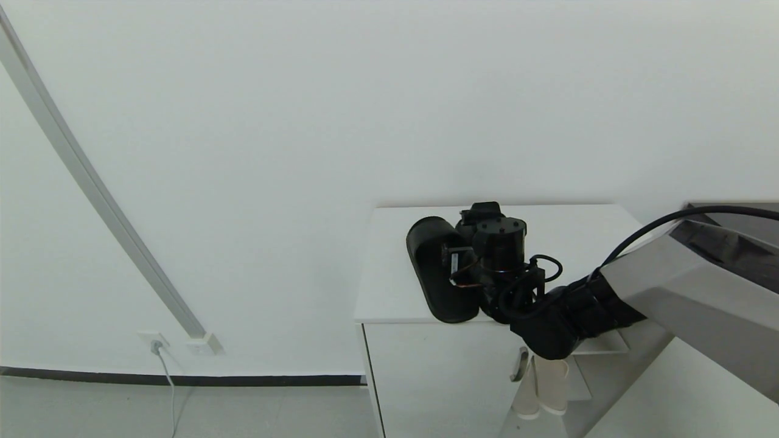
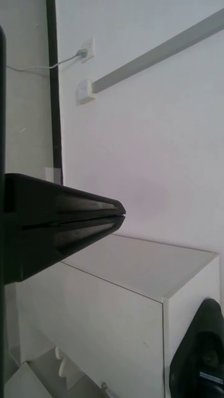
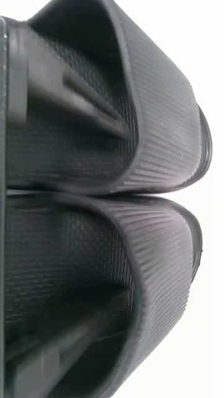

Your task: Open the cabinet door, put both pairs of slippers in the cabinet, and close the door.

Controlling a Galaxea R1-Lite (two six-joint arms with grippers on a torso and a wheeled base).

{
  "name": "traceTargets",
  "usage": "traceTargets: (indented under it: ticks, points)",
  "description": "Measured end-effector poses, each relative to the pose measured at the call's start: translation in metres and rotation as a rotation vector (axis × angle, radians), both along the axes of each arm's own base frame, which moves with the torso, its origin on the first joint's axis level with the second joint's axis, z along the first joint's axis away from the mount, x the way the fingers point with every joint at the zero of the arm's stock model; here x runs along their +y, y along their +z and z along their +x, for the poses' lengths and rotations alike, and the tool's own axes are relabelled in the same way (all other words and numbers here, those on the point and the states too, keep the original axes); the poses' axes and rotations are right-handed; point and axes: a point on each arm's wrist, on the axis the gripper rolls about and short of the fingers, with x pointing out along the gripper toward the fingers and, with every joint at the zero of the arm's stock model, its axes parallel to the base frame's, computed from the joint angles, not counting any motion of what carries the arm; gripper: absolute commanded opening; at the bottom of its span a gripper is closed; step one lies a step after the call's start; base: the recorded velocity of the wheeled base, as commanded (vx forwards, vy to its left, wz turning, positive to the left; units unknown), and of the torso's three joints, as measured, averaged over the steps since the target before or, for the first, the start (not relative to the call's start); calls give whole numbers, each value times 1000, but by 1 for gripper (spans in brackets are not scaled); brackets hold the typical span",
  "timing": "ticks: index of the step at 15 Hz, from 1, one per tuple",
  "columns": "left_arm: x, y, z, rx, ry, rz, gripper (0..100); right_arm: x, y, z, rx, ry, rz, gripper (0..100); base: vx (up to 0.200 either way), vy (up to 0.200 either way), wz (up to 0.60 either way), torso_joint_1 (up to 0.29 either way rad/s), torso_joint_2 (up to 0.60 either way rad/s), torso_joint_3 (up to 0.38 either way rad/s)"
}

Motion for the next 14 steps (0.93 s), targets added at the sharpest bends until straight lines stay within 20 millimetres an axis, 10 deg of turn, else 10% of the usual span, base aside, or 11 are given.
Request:
traceTargets:
  ticks: [8, 14]
  points:
    - [0, 0, 0, 0, 0, 0, 0, 0, 3, -4, -5, 6, 5, 0, 0, 0, 0, 0, 0, 0]
    - [0, 0, 0, 0, 0, 1, 0, -22, 25, -69, 32, 197, 1, 0, 0, 0, 0, 0, 0, 0]
